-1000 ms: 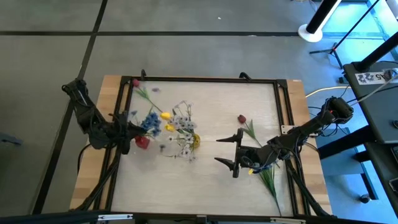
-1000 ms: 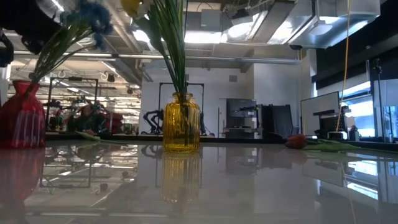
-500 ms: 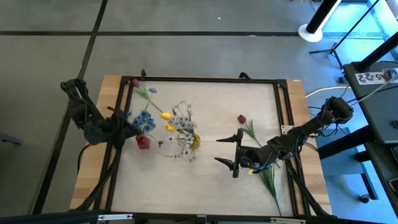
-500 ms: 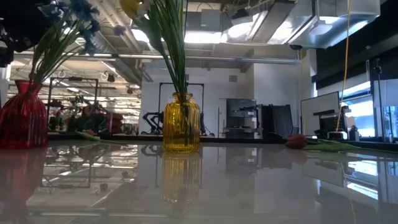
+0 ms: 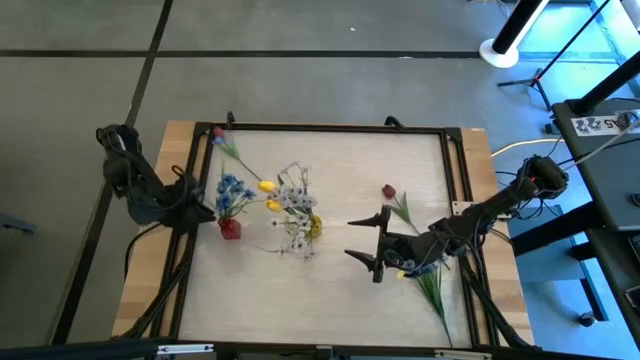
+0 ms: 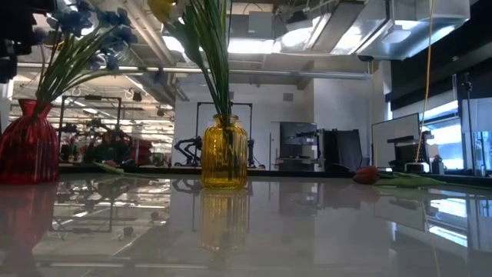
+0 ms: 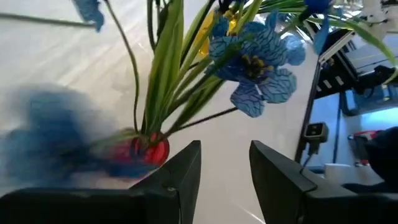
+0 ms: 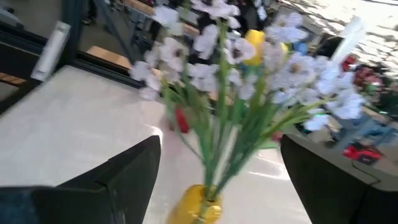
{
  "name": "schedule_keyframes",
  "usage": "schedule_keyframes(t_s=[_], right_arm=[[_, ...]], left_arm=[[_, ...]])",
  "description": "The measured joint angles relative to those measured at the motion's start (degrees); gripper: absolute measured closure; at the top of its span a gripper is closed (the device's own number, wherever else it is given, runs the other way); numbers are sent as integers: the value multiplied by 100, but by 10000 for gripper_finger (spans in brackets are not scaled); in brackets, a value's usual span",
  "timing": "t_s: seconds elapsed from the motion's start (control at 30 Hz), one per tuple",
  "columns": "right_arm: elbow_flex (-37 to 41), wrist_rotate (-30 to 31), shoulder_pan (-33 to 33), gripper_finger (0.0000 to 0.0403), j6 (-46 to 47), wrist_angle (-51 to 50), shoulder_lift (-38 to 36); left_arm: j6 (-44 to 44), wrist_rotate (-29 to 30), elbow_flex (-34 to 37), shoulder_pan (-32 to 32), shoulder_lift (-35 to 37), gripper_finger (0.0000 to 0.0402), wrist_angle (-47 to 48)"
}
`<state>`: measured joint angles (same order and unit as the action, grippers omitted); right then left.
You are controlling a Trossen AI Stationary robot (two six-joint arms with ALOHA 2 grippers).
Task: Sort flowers into vase by color
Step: Put the top dark red tulip into the red flower vase
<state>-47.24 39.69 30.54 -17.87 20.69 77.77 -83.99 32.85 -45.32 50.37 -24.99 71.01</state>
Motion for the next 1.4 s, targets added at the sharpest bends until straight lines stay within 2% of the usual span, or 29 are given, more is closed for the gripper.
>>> schedule_keyframes(t_s=[0.17, 0.33, 0.47, 0.63, 0.8, 1.0, 1.23, 1.27, 1.4], right_arm=[[-256, 176, -109, 72, -59, -417, -80], [-453, 174, -104, 72, -59, -715, -80], [-455, 296, -104, 72, -32, -918, -80], [-455, 336, -107, 72, 105, -1079, -80], [-455, 336, -104, 72, 109, -1143, -80], [-455, 386, -104, 72, 109, -1190, -80], [-455, 386, -104, 72, 93, -1140, -80], [-455, 387, -104, 72, 90, -1134, -80], [-453, 456, -104, 72, -74, -1014, -80]], left_arm=[[-336, -349, -221, 0, -5, 269, 197], [-1152, -782, -264, 0, -9, 269, 675], [-1226, -738, -264, 0, -9, 269, 744], [-1759, -727, -225, 0, -9, 269, 1265], [-2375, -1931, -127, 0, -11, 270, 1400], [-2694, -2342, -122, 0, -13, 287, 1410], [-2520, -2129, -368, 2, 5, 317, 1922], [-2380, -1988, -393, 2, 30, 322, 1890], [-1984, -801, -687, 0, 49, 341, 1907]])
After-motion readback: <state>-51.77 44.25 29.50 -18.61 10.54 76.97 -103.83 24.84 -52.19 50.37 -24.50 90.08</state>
